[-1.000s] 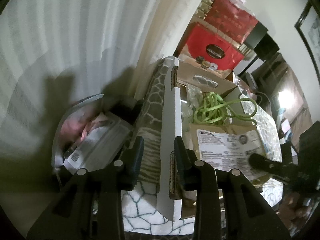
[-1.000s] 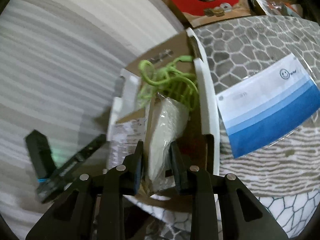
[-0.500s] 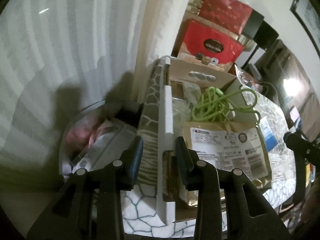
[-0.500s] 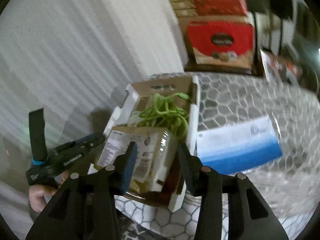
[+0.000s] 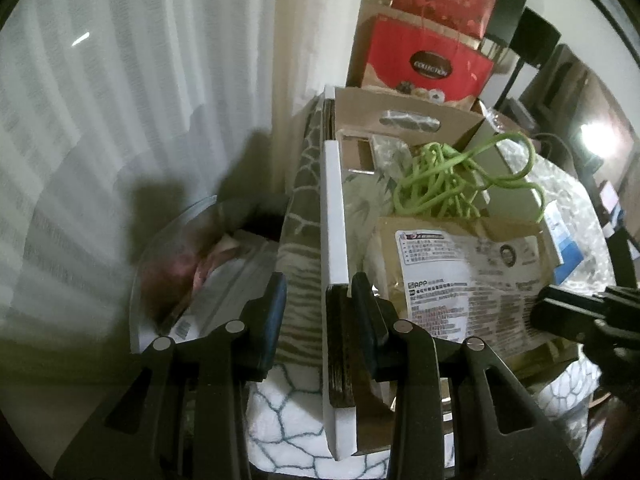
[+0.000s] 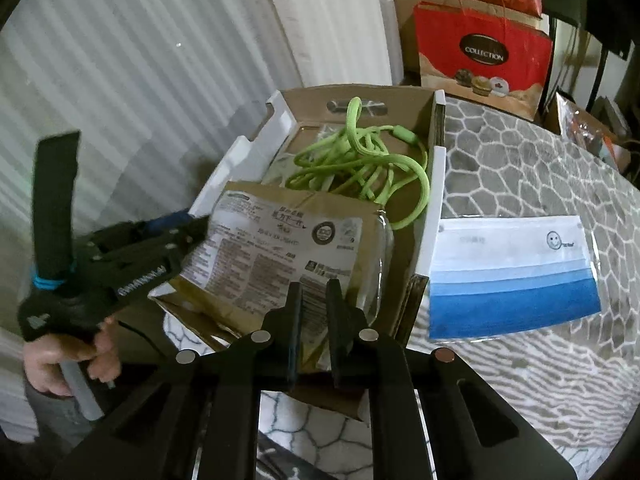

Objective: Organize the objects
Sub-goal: 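Release the gold packet and move the right tool to the blue-white mask packet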

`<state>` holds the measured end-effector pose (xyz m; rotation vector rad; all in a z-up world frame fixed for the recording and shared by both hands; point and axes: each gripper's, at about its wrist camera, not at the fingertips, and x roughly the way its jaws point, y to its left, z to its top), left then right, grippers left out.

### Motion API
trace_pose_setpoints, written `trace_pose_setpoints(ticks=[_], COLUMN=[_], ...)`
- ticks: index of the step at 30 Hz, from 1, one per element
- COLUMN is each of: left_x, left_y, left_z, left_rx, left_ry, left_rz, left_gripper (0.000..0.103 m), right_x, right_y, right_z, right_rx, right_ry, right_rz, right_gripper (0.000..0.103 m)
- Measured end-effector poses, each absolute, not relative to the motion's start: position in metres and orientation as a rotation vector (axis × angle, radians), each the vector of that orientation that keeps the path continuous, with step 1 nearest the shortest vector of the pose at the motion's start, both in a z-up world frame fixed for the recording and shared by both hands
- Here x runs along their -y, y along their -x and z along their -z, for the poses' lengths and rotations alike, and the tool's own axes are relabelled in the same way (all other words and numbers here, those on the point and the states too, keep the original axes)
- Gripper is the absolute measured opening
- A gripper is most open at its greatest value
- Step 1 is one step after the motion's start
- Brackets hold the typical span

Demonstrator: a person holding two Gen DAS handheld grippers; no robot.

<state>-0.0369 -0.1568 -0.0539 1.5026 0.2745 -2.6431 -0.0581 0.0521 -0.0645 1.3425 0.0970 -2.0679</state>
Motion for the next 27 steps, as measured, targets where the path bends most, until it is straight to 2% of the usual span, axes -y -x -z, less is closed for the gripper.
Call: trace_pose_setpoints(ticks=[1, 2, 5, 7, 9, 11, 19, 23, 27], left_x=[0.157, 0.158, 0.164, 0.17, 0.175, 0.179, 0.179, 0.177, 0.178], left_y=[0.037, 0.036, 0.033, 0.032, 0.031, 0.031, 0.035, 0.036, 0.038], left_z=[0.054, 0.054, 0.048, 0.044, 0.039, 0.039, 0.051, 0.053, 0.055], left_rx=[-0.278, -0.287, -0.356, -0.4, -0.423, -0.436, -0.476, -0.47, -0.484], left_ry=[-1.501, -1.498, -1.479, -1.46, -1.431, -1.429, -1.476, -1.487, -1.497], left_rz=[2.64, 2.639, 2.65, 2.663, 2.665, 2.662, 2.642, 2.639, 2.632], left_gripper=[0.031, 0.031, 0.033, 0.049, 0.049, 0.049, 0.049, 0.049, 0.049], right_x=[-0.054, -0.057, -0.07, -0.081, -0.096, -0.11, -0.186, -0.219, -0.236], right_y=[0.059, 0.059, 0.063, 0.066, 0.073, 0.079, 0.128, 0.144, 0.156], right_z=[0.062, 0.058, 0.039, 0.023, 0.01, 0.006, 0.035, 0.059, 0.082], right_rx=[-0.074, -0.049, 0.04, 0.053, 0.049, 0.039, 0.078, 0.142, 0.159], right_ry=[-1.347, -1.347, -1.313, -1.276, -1.251, -1.244, -1.382, -1.451, -1.504], right_rz=[2.053, 2.038, 2.025, 2.053, 2.114, 2.177, 2.375, 2.438, 2.455], right_gripper=[0.009, 0.015, 0.015, 0.021, 0.037, 0.044, 0.056, 0.073, 0.075])
